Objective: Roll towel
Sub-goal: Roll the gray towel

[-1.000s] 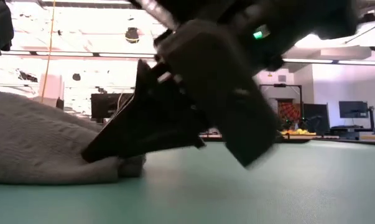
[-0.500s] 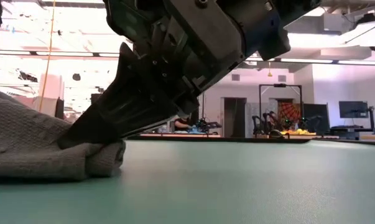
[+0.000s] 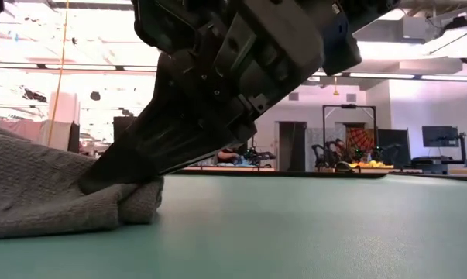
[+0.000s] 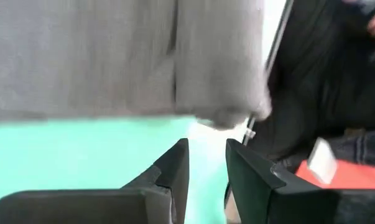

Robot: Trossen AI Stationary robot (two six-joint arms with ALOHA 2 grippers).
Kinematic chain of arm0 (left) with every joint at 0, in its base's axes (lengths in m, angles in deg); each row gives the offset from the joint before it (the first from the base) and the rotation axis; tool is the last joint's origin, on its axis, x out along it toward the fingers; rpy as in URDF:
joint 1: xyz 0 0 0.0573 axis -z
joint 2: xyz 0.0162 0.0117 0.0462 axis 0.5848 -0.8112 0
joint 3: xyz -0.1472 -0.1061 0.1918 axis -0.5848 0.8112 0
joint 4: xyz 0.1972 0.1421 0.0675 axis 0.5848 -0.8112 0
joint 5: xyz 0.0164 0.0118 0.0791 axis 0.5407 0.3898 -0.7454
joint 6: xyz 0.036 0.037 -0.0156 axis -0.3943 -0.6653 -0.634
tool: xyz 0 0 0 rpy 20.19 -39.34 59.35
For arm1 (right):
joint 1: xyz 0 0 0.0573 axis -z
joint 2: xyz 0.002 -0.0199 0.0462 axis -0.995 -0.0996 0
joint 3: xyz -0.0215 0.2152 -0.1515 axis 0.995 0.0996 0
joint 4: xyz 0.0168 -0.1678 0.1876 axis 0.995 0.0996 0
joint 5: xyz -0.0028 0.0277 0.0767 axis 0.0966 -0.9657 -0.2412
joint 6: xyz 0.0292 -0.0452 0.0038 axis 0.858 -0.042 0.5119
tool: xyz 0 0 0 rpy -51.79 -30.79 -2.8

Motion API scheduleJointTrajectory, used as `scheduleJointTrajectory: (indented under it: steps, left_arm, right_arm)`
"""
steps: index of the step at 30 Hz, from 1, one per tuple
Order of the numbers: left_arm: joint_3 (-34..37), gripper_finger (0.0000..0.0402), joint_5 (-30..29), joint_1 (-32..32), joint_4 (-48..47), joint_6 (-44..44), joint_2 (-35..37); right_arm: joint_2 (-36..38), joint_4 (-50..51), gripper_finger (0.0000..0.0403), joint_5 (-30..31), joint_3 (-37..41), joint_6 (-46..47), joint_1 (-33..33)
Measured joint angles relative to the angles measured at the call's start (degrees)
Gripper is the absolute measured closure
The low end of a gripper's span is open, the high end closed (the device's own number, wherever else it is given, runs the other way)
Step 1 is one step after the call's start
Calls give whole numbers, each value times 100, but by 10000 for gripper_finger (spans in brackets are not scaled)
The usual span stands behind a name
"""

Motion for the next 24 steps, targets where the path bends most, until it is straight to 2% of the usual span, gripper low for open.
scheduleJointTrajectory:
  steps: [3,7,9,13,18,24]
  left_arm:
    - [0,316,-814,3,-18,-432,297]
    - [-11,329,-2552,-51,-232,-1345,389]
    - [-11,338,-2960,-248,-498,-1583,214]
    - [-4,359,-2997,-921,-363,-2065,-494]
    - [-2,385,-2286,-1739,814,-3137,-1491]
    - [-7,400,-1665,-2557,1094,-3382,-2389]
  right_arm:
    - [-12,-188,379,-238,4,8,-2]
    - [-24,-425,379,-569,11,-124,52]
    - [-31,-381,379,-648,-42,-167,77]
    - [-37,-11,379,-711,-315,-407,123]
    - [-37,251,379,-709,-564,-643,164]
    - [-37,297,379,-709,-640,-929,232]
